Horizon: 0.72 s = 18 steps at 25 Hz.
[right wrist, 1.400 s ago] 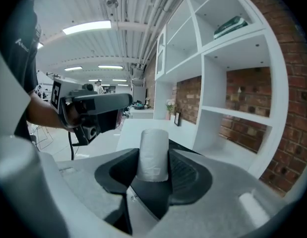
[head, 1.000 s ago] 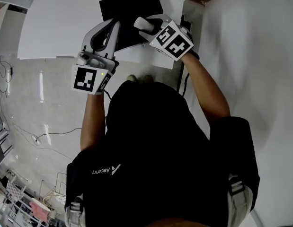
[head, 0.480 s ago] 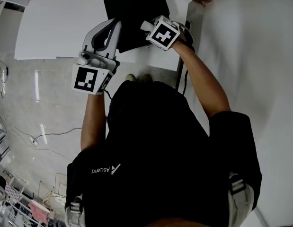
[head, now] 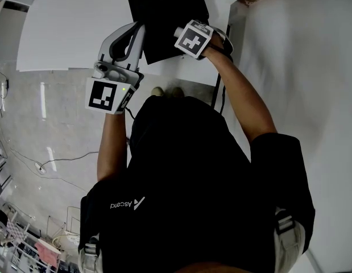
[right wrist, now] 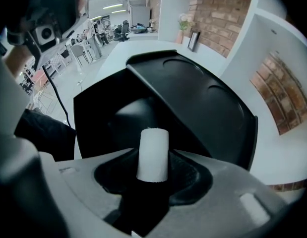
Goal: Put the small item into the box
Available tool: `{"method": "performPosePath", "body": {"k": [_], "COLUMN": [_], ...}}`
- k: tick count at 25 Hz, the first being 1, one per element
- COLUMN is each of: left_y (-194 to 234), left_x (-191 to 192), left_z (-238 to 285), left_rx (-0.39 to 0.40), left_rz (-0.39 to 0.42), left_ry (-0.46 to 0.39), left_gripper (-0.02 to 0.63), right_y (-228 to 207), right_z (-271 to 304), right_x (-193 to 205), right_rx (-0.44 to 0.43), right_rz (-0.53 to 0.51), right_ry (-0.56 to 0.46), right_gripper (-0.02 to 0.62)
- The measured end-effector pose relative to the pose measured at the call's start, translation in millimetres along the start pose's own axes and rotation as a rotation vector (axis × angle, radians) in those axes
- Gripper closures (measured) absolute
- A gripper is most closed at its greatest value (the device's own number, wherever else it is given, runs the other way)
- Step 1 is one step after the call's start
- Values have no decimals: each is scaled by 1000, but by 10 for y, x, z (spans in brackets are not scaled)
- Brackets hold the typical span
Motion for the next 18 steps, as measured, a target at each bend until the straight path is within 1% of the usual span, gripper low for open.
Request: {"method": "performPosePath", "body": {"k": [4, 8, 10, 15, 18], "left_y": [14, 14, 13, 5, -11], "left_x": [3, 25, 23, 25, 9], "left_z": [11, 3, 1, -21, -4], "left_rx": [5, 9, 10, 16, 21], "left_rz": [-12, -12, -17, -5, -10], "left_ry": [2, 6, 3, 11, 6], "left_gripper": [607, 607, 607, 607, 607], "right_y": [-5, 0, -19, -13, -24], "right_z": [-2, -20, -49, -203, -351], "right_x": [-10, -10, 13, 50, 133], "right_rx": [4, -3, 5, -6, 1], "right_rz": [7, 15, 29, 51, 89], "right_ry": [6, -7, -18, -91, -138], "right_gripper": [402, 377, 376, 376, 376]}}
Point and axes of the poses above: the fingertips, and each gripper's own axes: z forward along the fingers, y to its left, x out of its underside, the point moved 7 cm from there along -z, backward along the fingers, and after that the axes turned 13 degrees about y, right-handed, at the moved point
